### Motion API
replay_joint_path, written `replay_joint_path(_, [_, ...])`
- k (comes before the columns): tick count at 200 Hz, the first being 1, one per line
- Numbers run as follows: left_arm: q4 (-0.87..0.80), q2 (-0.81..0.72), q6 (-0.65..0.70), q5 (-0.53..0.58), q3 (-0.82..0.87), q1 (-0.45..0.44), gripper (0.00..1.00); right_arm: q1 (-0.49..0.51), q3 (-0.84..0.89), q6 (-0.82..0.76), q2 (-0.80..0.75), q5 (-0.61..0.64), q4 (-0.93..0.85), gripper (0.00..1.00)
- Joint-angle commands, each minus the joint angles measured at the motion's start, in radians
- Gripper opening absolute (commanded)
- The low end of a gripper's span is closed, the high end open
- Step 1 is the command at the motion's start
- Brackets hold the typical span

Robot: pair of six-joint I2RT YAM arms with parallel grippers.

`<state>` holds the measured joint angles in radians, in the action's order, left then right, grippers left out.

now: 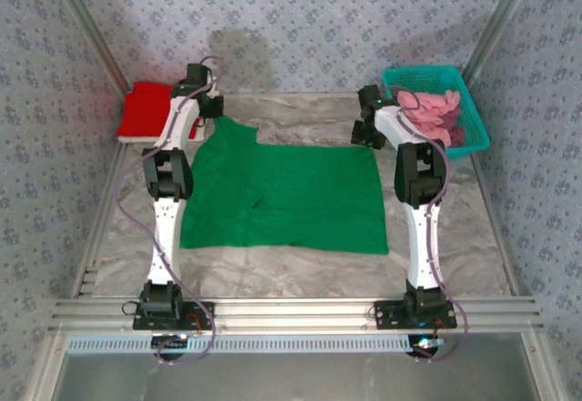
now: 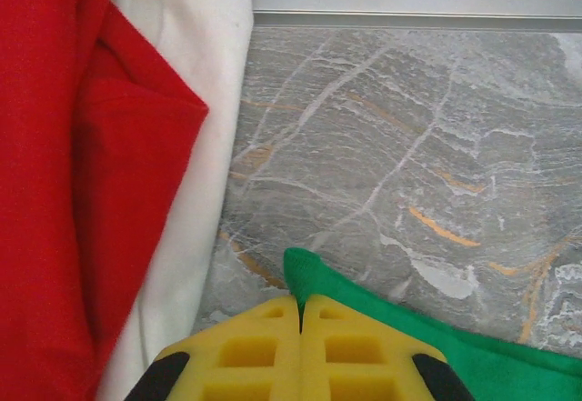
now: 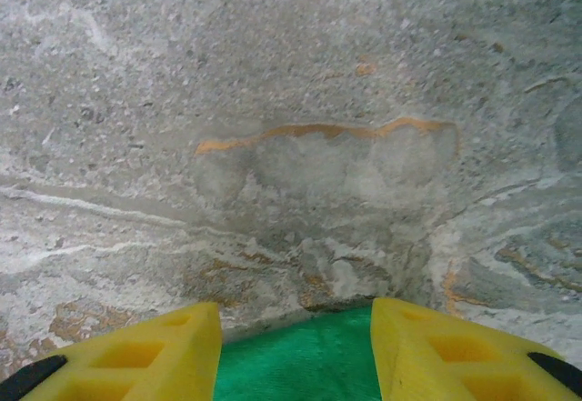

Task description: Fold and stack the t-shirts

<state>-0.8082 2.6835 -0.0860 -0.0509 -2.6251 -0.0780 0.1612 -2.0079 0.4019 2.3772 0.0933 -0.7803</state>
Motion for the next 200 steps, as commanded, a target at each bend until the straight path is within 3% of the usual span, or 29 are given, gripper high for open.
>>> replay_joint_path(1, [0.018,-0.054,0.022,0.019,-0.041,0.017,0.0,-0.008,-0.041,-0.004,0.01,0.055,-0.046,0.5])
replay_joint_path(48, [0.008,-0.059,0.023,0.021,-0.04,0.024,0.0,-0.008,-0.037,-0.001,0.0,0.091,-0.046,0.51])
replay_joint_path(87, [0.017,-0.054,0.005,-0.009,-0.04,0.024,0.0,-0.011,-0.067,0.001,0.044,-0.033,-0.023,0.5])
replay_joint_path(120, [0.023,-0.059,-0.009,-0.031,-0.043,0.021,0.0,-0.005,-0.063,0.021,0.047,-0.091,-0.008,0.36])
replay_joint_path(166, [0.033,-0.068,-0.027,-0.055,-0.044,0.018,0.0,0.0,-0.063,0.038,0.052,-0.098,-0.024,0.27])
replay_joint_path(181, [0.033,-0.07,-0.028,-0.058,-0.044,0.018,0.0,-0.004,-0.054,0.038,0.049,-0.101,-0.02,0.14])
replay_joint_path(200, [0.031,-0.071,-0.028,-0.062,-0.046,0.017,0.0,-0.004,-0.046,0.04,0.032,-0.079,-0.011,0.09])
